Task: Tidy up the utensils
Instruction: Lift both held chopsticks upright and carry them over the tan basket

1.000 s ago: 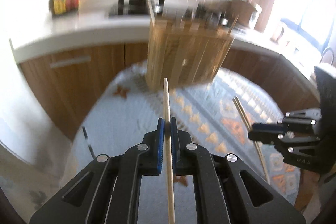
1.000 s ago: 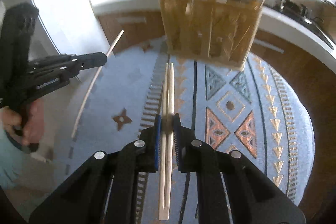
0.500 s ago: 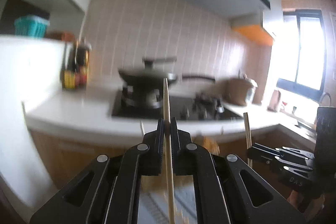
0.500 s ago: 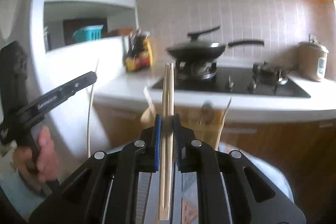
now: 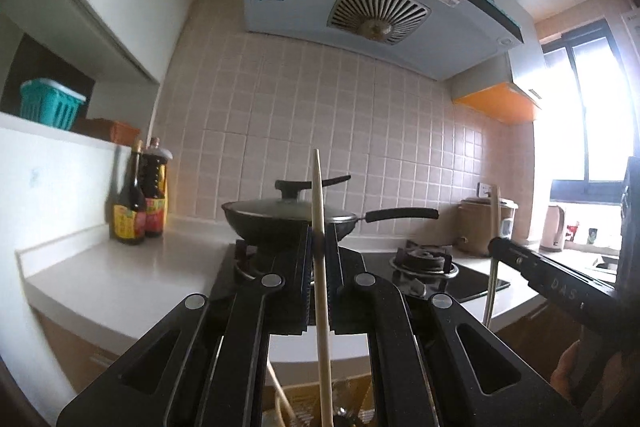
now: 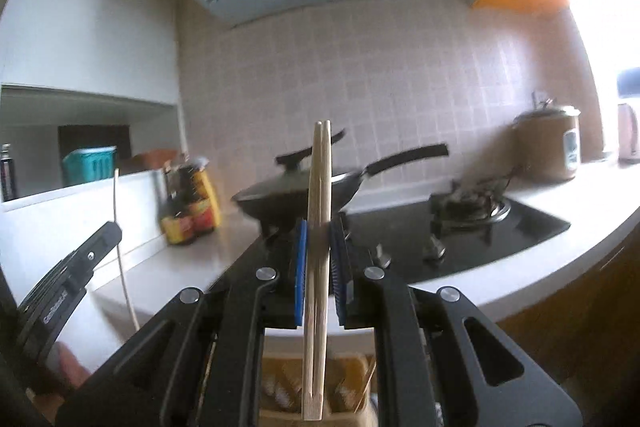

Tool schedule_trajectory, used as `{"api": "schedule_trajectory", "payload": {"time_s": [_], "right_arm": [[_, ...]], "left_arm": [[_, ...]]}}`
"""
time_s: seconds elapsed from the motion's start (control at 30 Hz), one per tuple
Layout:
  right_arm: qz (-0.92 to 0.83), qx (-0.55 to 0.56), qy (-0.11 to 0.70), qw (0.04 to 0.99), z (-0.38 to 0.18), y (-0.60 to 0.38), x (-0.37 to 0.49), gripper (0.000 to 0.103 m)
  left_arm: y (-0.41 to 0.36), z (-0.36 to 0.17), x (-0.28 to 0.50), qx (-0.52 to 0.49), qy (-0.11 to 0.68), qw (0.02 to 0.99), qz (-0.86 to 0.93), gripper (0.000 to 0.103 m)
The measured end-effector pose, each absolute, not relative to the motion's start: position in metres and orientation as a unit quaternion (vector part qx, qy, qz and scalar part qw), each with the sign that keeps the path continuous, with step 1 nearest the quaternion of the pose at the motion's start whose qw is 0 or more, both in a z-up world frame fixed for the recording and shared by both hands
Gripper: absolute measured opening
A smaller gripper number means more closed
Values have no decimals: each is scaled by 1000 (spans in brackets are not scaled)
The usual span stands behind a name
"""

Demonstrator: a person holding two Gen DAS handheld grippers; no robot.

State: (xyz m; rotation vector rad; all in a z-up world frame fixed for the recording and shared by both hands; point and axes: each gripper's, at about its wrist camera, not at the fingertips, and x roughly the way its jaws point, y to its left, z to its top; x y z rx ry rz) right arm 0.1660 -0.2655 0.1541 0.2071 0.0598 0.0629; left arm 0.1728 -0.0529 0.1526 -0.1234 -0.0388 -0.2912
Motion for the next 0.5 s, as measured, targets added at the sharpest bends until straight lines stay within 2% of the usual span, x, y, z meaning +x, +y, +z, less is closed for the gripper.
{"api": "schedule_trajectory", "payload": {"time_s": [0.5], "right_arm": [[-9, 29, 4, 1000, 98, -245, 182, 10]], "left_arm": [[-55, 107, 209, -81, 0, 991, -107, 4]]}}
